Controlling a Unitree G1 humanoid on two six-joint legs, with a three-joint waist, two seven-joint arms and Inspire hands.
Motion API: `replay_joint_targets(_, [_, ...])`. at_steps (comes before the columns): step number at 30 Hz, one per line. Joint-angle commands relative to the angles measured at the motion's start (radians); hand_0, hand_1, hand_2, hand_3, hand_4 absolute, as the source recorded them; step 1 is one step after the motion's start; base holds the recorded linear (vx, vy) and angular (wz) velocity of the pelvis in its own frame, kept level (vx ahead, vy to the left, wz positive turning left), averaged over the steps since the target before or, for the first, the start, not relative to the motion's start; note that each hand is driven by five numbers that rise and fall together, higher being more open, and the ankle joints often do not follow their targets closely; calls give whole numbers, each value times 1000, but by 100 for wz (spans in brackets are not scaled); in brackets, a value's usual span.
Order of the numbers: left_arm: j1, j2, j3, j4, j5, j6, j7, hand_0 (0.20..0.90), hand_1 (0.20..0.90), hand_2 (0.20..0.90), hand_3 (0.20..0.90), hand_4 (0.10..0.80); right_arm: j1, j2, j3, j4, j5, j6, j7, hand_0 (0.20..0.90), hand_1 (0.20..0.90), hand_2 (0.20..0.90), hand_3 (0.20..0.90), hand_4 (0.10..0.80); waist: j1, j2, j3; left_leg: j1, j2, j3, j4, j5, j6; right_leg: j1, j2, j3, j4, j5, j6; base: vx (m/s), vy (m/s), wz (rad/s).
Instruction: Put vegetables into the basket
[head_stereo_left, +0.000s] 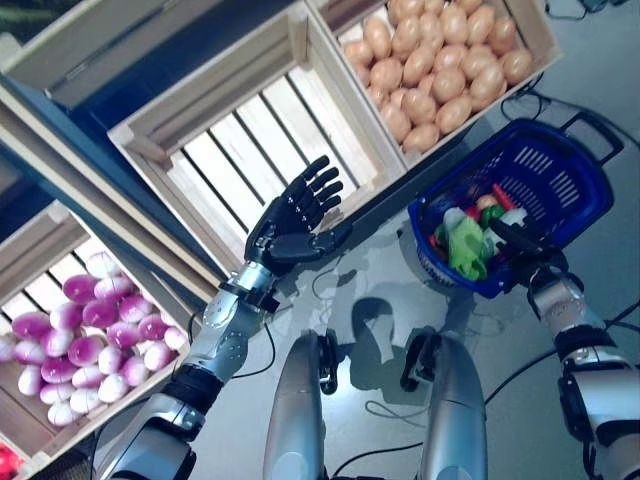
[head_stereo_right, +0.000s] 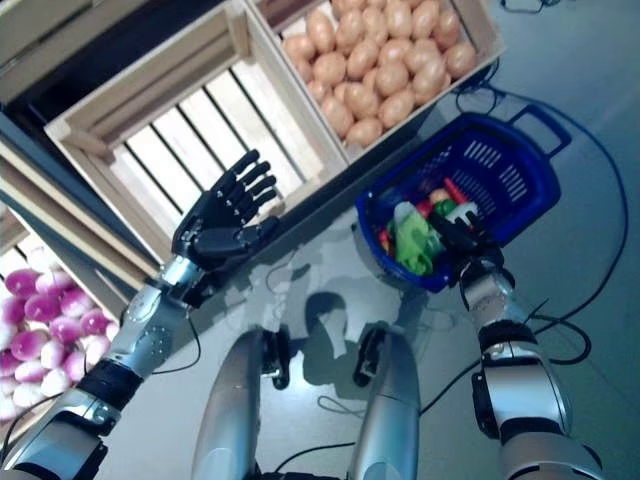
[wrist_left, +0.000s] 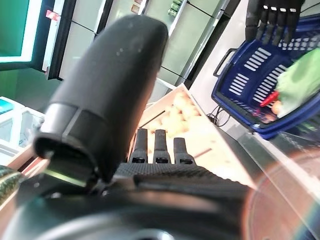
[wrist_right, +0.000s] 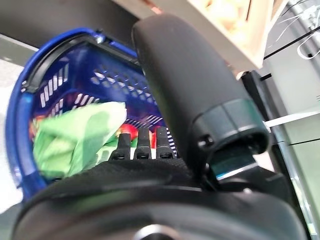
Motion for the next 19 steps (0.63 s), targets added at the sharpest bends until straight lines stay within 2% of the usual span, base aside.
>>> replay_joint_targets(1, [33,23,53,-75,86,-83,12,900,900,900,900,800,80,89,-30,-145,-41,-180,-57,900,900,900,900,800,17,-48,-170,222,-51,49,-276,42,81,262,27,-22,-248,73,-37,101,-28,-6])
replay_joint_targets(2, [45,20,58,-78,90,-71,10,900,900,900,900,800,101,107,-26,-167,-57,-189,-68,900,900,900,900,800,16,-49,-176,253,-52,51,-313,58,78,297,36,-29,-293,87,-37,216,-47,-9])
replay_joint_targets(3, [97,-13,70,-67,122,-46,4,900,900,900,900,800,179,171,-11,-227,-99,-227,-89,900,900,900,900,800,13,-55,-218,333,-55,62,-415,102,68,390,71,-41,-425,124,-33,183,-37,-9])
replay_joint_targets(5, [135,-37,72,-60,150,-34,2,900,900,900,900,800,226,206,4,-256,-130,-222,-95,900,900,900,900,800,12,-57,-239,389,-55,68,-490,136,62,453,92,-45,-519,156,-29,180,-28,-9])
replay_joint_targets(8, [291,-114,89,-31,227,-10,-10,900,900,900,900,800,433,334,78,-329,-172,-221,-93,900,900,900,900,800,12,-58,-336,588,-76,94,-792,254,48,667,152,-57,-848,262,-17,275,7,-15])
replay_joint_targets(10, [323,-133,85,-14,256,-6,0,900,900,900,900,800,477,366,100,-333,-186,-216,-94,900,900,900,900,800,12,-56,-354,634,-83,99,-874,290,42,713,162,-59,-924,295,-12,134,45,-12])
replay_joint_targets(11, [353,-155,79,21,286,-9,5,900,900,900,900,800,524,392,126,-345,-192,-209,-100,900,900,900,900,800,7,-48,-381,681,-94,101,-975,331,37,754,179,-53,-1009,328,-6,75,49,-11])
replay_joint_targets(14, [376,-177,65,76,311,-10,11,900,900,900,900,800,565,414,147,-343,-214,-176,-88,900,900,900,900,800,-1,-37,-407,722,-101,107,-1056,356,32,795,192,-52,-1088,358,-1,42,52,-7])
replay_joint_targets(19, [398,-204,41,166,359,-18,5,900,900,900,900,800,620,424,192,-338,-283,-119,-51,900,900,900,900,800,-14,-26,-428,714,-107,99,-1056,338,30,788,193,-59,-1088,352,9,-21,25,2])
